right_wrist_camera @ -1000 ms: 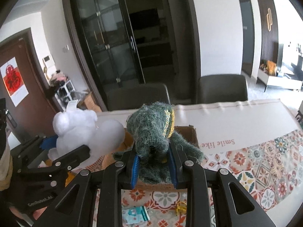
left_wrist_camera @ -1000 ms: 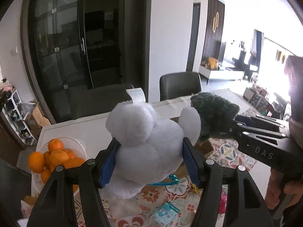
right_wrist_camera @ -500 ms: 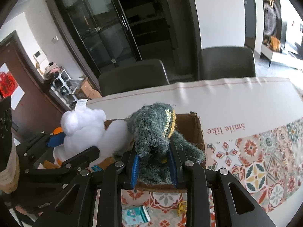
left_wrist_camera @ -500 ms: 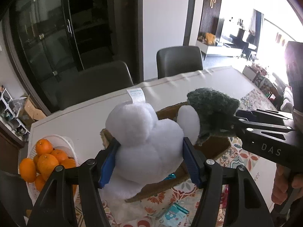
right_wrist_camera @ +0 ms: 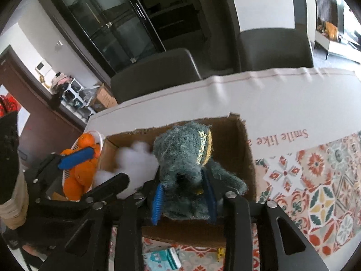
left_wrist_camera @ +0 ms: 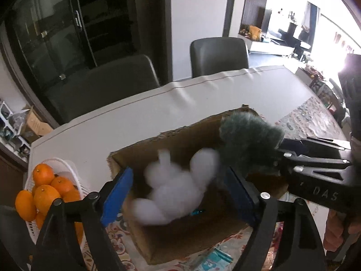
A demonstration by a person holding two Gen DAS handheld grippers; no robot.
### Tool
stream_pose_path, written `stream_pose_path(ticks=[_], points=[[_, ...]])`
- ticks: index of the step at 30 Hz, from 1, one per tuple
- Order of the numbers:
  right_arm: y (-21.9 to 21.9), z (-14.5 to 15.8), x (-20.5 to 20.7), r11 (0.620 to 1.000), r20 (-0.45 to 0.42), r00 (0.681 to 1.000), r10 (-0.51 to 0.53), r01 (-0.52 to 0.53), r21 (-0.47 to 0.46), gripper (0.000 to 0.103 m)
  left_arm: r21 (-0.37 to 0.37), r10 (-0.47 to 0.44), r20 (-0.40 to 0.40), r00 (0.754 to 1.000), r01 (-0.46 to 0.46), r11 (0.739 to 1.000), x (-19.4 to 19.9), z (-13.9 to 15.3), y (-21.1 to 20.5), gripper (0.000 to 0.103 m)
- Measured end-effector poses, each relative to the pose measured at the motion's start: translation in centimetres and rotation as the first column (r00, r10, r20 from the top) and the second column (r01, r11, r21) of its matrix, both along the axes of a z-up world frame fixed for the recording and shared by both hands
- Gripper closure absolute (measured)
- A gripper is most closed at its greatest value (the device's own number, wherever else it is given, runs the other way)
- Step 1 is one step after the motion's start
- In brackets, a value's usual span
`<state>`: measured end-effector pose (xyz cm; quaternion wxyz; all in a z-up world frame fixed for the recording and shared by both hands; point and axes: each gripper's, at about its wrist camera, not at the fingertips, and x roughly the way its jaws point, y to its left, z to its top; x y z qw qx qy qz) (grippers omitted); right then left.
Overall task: Organize soft objects
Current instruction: 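Open the left tool over the box while the right tool releases the green plush inside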
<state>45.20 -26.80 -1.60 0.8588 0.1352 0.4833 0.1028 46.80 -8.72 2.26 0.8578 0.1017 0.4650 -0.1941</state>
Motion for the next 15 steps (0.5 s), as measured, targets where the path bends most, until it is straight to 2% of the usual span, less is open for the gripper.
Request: stream_pose_path(ticks=[1, 3, 7, 12, 15], points=[[0.0, -0.3, 0.1, 1.000, -0.005, 1.000, -0.003, 0.003, -0.010, 0.050, 0.005, 0.007, 0.009, 1.000, -0.007, 1.000, 0.0, 0.1, 0.2, 0.013], [-0.1, -0.3, 0.1, 0.999, 0.002, 1.000, -0.026, 0.026, -0.041, 0.043, 0.037, 0.040, 0.049, 0.998, -0.042, 0.998, -0.4, 0.4, 0.7, 0.010], [0.1, 0.5, -0.4, 0.996, 0.028, 0.999, -0.034, 0.036, -0.082, 0.042, 0.076, 0.077, 0.102, 0.992, -0.085, 0.993, -1.5, 1.0, 1.6, 0.009], [-0.1, 1.9, -1.5, 0.986, 0.050, 0.996, -0.080, 0.086, -0.146, 0.042, 0.081, 0.137, 0.129, 0.982, -0.148, 0.986, -3.0, 2.0, 2.9, 0.008], [0.1, 2.6, -2.7, 0.984, 0.066, 0.995, -0.073, 0.082, -0.159, 0.042, 0.089, 0.142, 0.165, 0.976, -0.158, 0.983, -4.5, 2.8, 3.0, 0.006]])
